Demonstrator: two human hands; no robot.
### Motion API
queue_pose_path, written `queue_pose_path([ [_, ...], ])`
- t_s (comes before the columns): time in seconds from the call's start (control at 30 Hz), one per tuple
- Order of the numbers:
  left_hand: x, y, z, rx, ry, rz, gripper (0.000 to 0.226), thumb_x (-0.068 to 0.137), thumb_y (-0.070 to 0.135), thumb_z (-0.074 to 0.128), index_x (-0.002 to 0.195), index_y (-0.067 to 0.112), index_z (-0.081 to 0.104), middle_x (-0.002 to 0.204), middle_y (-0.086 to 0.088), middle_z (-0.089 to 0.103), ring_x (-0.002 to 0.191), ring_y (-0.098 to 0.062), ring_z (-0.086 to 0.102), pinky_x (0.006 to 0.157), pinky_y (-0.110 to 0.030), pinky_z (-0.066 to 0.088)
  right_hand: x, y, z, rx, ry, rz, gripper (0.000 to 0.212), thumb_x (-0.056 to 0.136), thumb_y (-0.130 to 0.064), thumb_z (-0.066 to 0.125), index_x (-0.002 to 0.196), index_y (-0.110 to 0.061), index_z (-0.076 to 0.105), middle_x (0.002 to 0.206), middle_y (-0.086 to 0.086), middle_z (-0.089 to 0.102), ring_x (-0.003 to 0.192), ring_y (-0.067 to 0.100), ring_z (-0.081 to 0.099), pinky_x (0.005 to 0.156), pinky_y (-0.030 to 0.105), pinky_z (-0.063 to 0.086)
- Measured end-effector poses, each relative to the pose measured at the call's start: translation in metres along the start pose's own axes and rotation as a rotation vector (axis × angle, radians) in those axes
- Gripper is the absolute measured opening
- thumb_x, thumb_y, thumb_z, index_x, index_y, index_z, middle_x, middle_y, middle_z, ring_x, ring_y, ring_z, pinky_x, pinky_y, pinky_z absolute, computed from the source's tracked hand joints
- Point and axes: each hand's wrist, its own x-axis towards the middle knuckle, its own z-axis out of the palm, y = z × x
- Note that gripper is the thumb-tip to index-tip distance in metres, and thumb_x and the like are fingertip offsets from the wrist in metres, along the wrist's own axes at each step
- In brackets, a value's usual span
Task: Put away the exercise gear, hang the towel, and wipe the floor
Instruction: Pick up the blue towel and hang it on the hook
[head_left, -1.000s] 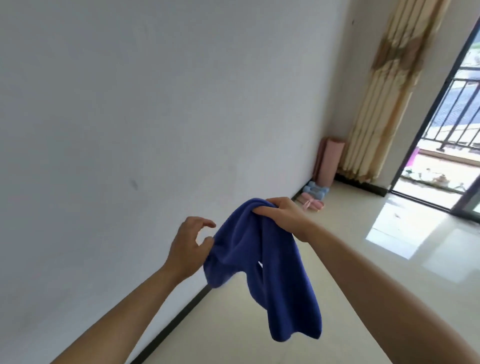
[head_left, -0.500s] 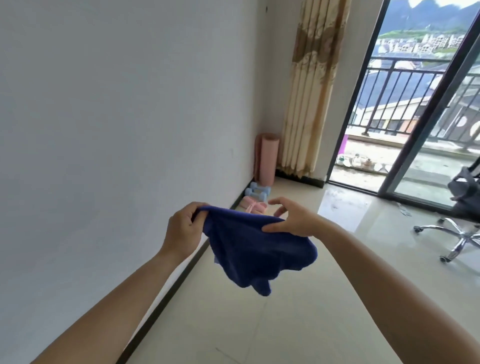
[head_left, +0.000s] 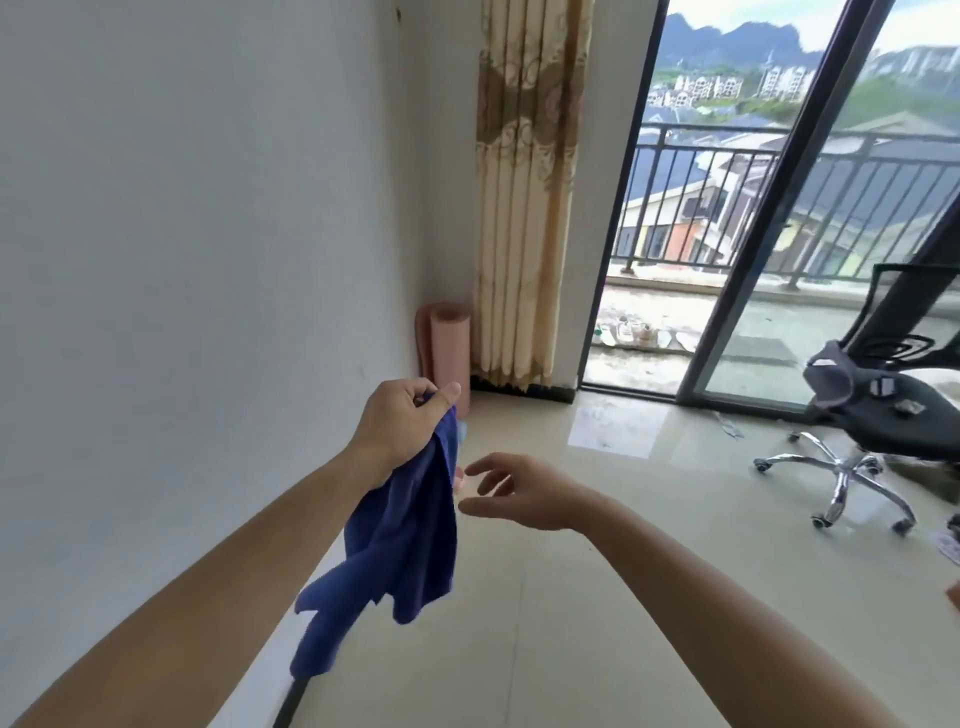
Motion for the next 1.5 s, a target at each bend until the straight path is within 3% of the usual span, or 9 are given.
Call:
queue_pose_path([
  [0.07,0.048,0.014,0.013,-0.038,-0.033,0.012,0.04,0.092,0.044,0.065,0.067,0.013,0.068,0.064,-0.011,0.067,0.057,-0.017,0.06,0.06,-0.03,0.052,0.032,0.002,-0.025,0.136,-0.037,-0.01,0.055,0.082,-0.054,0.077,0.131,-0.035,0.058,0.116,-0.013,0.065,0.102,0.003,0.065,0.073,0.015,0.05],
  [0.17,0.123,0.018,0.036,0.034,-0.036,0.056,0.044,0.091,0.046,0.066,0.066,0.01,0.067,0.065,-0.012,0.066,0.058,-0.016,0.059,0.062,-0.033,0.053,0.092,0.026,-0.06,0.106,0.224,-0.059,0.01,0.096,-0.036,0.064,0.104,-0.031,0.068,0.093,-0.012,0.07,0.085,0.009,0.066,0.079,0.032,0.055],
  [0.37,0.272,0.012,0.069,0.455,-0.23,0.055,0.043,0.077,0.062,0.071,0.09,0.021,0.066,0.081,0.007,0.065,0.077,-0.011,0.062,0.064,-0.025,0.046,0.207,0.105,-0.191,0.192,0.648,-0.02,0.02,0.101,-0.012,0.041,0.105,-0.014,0.061,0.101,0.004,0.065,0.092,0.021,0.058,0.075,0.032,0.043],
  [0.7,0.504,-0.012,0.11,0.621,-0.332,-0.096,0.029,0.073,0.041,0.076,0.075,0.018,0.058,0.071,0.003,0.063,0.068,-0.019,0.059,0.061,-0.035,0.046,0.383,0.144,-0.417,-0.365,0.735,-0.033,0.037,0.087,-0.055,0.052,0.068,-0.025,0.045,0.064,-0.008,0.053,0.06,0.012,0.05,0.056,0.031,0.032],
  [0.83,0.582,-0.025,0.11,0.603,-0.316,-0.125,0.021,0.078,0.029,0.073,0.076,0.016,0.056,0.072,0.002,0.06,0.065,-0.014,0.054,0.061,-0.029,0.042,0.468,0.159,-0.466,-0.581,0.665,-0.03,0.062,0.087,-0.077,0.043,0.064,-0.02,0.055,0.067,-0.008,0.058,0.065,0.017,0.056,0.059,0.032,0.039],
  [1.17,0.826,-0.002,0.084,0.086,-0.174,0.055,0.018,0.085,0.034,0.058,0.089,0.017,0.063,0.081,-0.008,0.06,0.073,-0.021,0.051,0.069,-0.038,0.04,0.736,0.148,-0.562,-0.479,0.434,-0.092,0.033,0.106,-0.033,0.036,0.087,-0.013,0.055,0.091,0.006,0.058,0.095,0.035,0.062,0.073,0.037,0.042],
  [1.23,0.874,0.007,0.073,0.096,-0.122,0.116,0.014,0.092,0.032,0.057,0.091,0.021,0.066,0.087,-0.01,0.068,0.076,-0.024,0.058,0.073,-0.038,0.046,0.777,0.136,-0.588,-0.552,0.369,-0.096,0.023,0.099,-0.024,0.04,0.104,-0.014,0.06,0.105,0.009,0.067,0.102,0.034,0.063,0.081,0.039,0.05],
  [1.37,0.961,0.027,0.062,0.212,-0.065,0.24,0.01,0.097,0.024,0.06,0.092,0.021,0.068,0.09,0.003,0.069,0.084,-0.012,0.062,0.078,-0.026,0.048,0.853,0.102,-0.63,-0.283,0.247,-0.279,0.052,0.095,-0.012,0.047,0.143,-0.031,0.049,0.133,-0.003,0.061,0.122,0.018,0.058,0.101,0.034,0.047],
  [1.5,1.037,0.038,0.047,0.34,-0.009,0.297,0.006,0.096,0.023,0.062,0.092,0.02,0.066,0.086,0.006,0.065,0.078,-0.008,0.057,0.072,-0.02,0.043,0.933,0.062,-0.662,-0.03,0.129,-0.526,0.018,0.101,-0.025,0.054,0.106,-0.034,0.07,0.107,-0.009,0.072,0.103,0.009,0.066,0.098,0.041,0.051],
])
